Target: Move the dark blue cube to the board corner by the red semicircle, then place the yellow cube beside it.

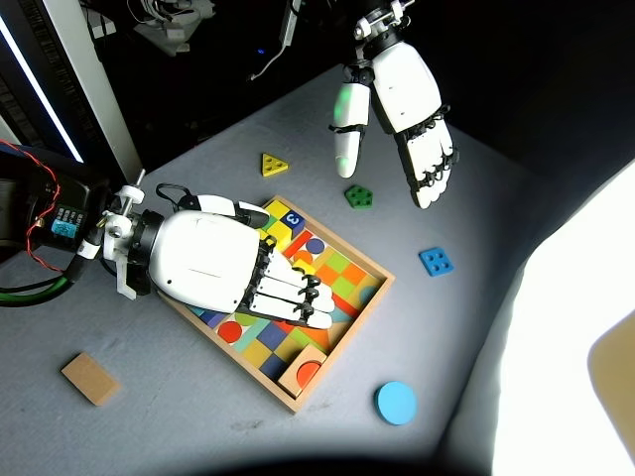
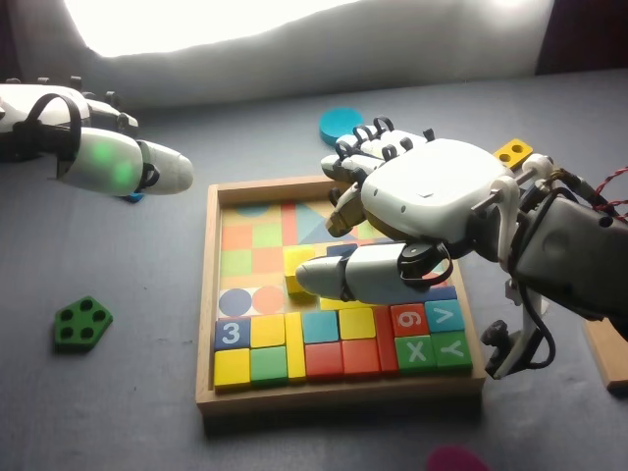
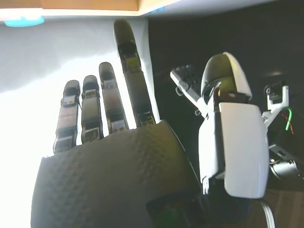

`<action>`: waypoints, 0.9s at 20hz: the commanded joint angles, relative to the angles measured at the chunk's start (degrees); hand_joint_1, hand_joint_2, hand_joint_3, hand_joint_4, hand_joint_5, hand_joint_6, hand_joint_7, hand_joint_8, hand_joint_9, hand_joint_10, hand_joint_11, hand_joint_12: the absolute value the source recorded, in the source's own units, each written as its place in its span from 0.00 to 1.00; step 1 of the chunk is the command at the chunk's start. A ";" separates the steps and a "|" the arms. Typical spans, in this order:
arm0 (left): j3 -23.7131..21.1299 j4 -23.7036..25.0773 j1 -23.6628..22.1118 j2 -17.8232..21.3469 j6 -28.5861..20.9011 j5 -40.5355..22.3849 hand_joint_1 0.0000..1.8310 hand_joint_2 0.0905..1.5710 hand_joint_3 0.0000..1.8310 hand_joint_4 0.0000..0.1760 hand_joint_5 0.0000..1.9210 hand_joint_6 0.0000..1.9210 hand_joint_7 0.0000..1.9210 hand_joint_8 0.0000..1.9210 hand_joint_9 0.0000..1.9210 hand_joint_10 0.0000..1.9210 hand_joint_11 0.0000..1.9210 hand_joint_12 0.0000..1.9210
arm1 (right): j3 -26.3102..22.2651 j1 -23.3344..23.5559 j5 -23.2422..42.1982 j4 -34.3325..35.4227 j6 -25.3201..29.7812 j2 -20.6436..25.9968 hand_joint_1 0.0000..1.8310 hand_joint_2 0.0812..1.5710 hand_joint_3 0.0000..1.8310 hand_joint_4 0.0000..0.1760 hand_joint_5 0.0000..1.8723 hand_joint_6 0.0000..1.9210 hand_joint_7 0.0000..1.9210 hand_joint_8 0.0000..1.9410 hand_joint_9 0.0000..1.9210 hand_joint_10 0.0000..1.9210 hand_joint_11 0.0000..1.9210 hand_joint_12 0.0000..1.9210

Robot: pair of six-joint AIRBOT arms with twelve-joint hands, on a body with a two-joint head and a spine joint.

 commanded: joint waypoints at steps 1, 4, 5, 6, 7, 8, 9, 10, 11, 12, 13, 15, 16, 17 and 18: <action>-0.04 2.73 -0.74 0.17 -0.15 -1.58 0.00 0.72 0.00 0.00 0.08 0.00 0.09 0.00 0.06 0.00 0.00 0.26 | -0.04 -0.05 3.61 -2.07 -0.21 0.13 0.00 0.69 0.00 0.04 0.39 0.01 0.06 0.00 0.00 0.00 0.00 0.00; -0.08 1.89 -0.93 0.06 -0.16 -1.41 0.00 0.72 0.00 0.00 0.08 0.00 0.09 0.00 0.06 0.00 0.00 0.25 | -0.04 -0.40 3.25 -2.08 -0.61 0.02 0.00 0.69 0.00 0.00 0.39 0.01 0.07 0.01 0.00 0.00 0.00 0.00; 0.01 1.67 -1.29 -0.08 0.56 -1.48 0.00 0.72 0.00 0.00 0.08 0.00 0.09 0.00 0.06 0.00 0.00 0.23 | -0.05 -0.41 3.18 -2.08 -0.61 -0.04 0.00 0.69 0.00 0.00 0.40 0.01 0.07 0.00 0.00 0.00 0.00 0.00; -0.04 1.02 -1.45 -0.04 1.27 -1.47 0.00 0.73 0.00 0.00 0.08 0.00 0.09 0.00 0.06 0.00 0.00 0.24 | -0.05 -0.54 3.18 -2.08 -0.63 -0.04 0.00 0.70 0.00 0.00 0.40 0.01 0.07 0.01 0.00 0.00 0.00 0.00; -0.03 0.49 -1.64 0.00 1.30 -1.42 0.00 0.73 0.00 0.00 0.08 0.00 0.09 0.00 0.07 0.00 0.00 0.26 | -0.02 -0.74 3.20 -2.08 -0.78 -0.04 0.00 0.70 0.00 0.00 0.39 0.00 0.07 0.00 0.00 0.00 0.00 0.00; 0.01 0.50 -1.72 -0.07 1.31 -1.36 0.00 0.73 0.00 0.00 0.08 0.00 0.09 0.00 0.06 0.00 0.00 0.26 | 0.01 -0.89 3.20 -2.08 -0.97 -0.06 0.00 0.70 0.00 0.00 0.39 0.01 0.07 0.00 0.00 0.00 0.00 0.00; -0.04 0.65 -1.73 -0.12 1.34 -1.37 0.00 0.72 0.00 0.00 0.08 0.00 0.09 0.00 0.07 0.00 0.00 0.27 | 0.06 -1.05 3.18 -2.10 -1.23 -0.15 0.00 0.70 0.00 0.00 0.39 0.00 0.08 0.01 0.00 0.00 0.00 0.00; -0.18 0.65 -1.73 -0.09 1.34 -1.38 0.00 0.72 0.00 0.00 0.08 0.00 0.09 0.00 0.07 0.00 0.00 0.28 | 0.08 -1.10 3.18 -2.11 -1.23 -0.18 0.00 0.70 0.00 0.00 0.39 0.00 0.08 0.01 0.00 0.00 0.00 0.00; -0.38 0.49 -1.74 -0.02 1.34 -1.41 0.00 0.72 0.00 0.00 0.08 0.00 0.09 0.00 0.07 0.00 0.00 0.28 | 0.13 -1.16 3.18 -2.11 -1.22 -0.21 0.00 0.70 0.00 0.00 0.39 0.01 0.08 0.01 0.00 0.00 0.00 0.00; -0.46 0.34 -1.87 0.02 1.34 -1.49 0.00 0.72 0.00 0.00 0.08 0.00 0.09 0.00 0.07 0.00 0.00 0.27 | 0.16 -1.21 3.18 -2.11 -1.22 -0.23 0.00 0.70 0.00 0.00 0.39 0.01 0.08 0.01 0.00 0.00 0.00 0.00; -0.47 0.30 -2.09 0.03 1.34 -1.54 0.00 0.72 0.00 0.00 0.07 0.00 0.08 0.00 0.06 0.00 0.00 0.26 | 0.20 -1.29 3.18 -2.11 -1.21 -0.25 0.00 0.70 0.00 0.00 0.39 0.00 0.08 0.00 0.00 0.00 0.00 0.00; -0.31 0.30 -2.60 -0.07 1.34 -1.54 0.00 0.72 0.00 0.00 0.08 0.00 0.09 0.00 0.07 0.00 0.00 0.27 | 0.43 -1.59 3.00 -2.11 -1.21 -0.39 0.00 0.70 0.00 0.00 0.39 0.01 0.08 0.00 0.00 0.00 0.00 0.00; -0.30 0.30 -2.70 -0.09 1.34 -1.54 0.00 0.72 0.00 0.00 0.08 0.00 0.08 0.00 0.07 0.00 0.00 0.27 | 0.56 -1.74 2.81 -2.11 -1.21 -0.49 0.00 0.70 0.00 0.00 0.39 0.01 0.09 0.01 0.00 0.00 0.00 0.00; -0.30 0.31 -2.73 -0.09 1.34 -1.54 0.00 0.72 0.00 0.00 0.08 0.00 0.08 0.00 0.06 0.00 0.00 0.27 | 0.63 -1.83 2.69 -2.11 -1.21 -0.54 0.00 0.70 0.00 0.00 0.39 0.01 0.09 0.01 0.00 0.00 0.00 0.00; -0.31 0.31 -2.73 -0.09 1.34 -1.54 0.00 0.72 0.00 0.00 0.08 0.00 0.08 0.00 0.06 0.00 0.00 0.25 | 0.66 -1.99 2.67 -2.11 -1.20 -0.58 0.00 0.70 0.00 0.00 0.40 0.01 0.09 0.01 0.00 0.00 0.00 0.00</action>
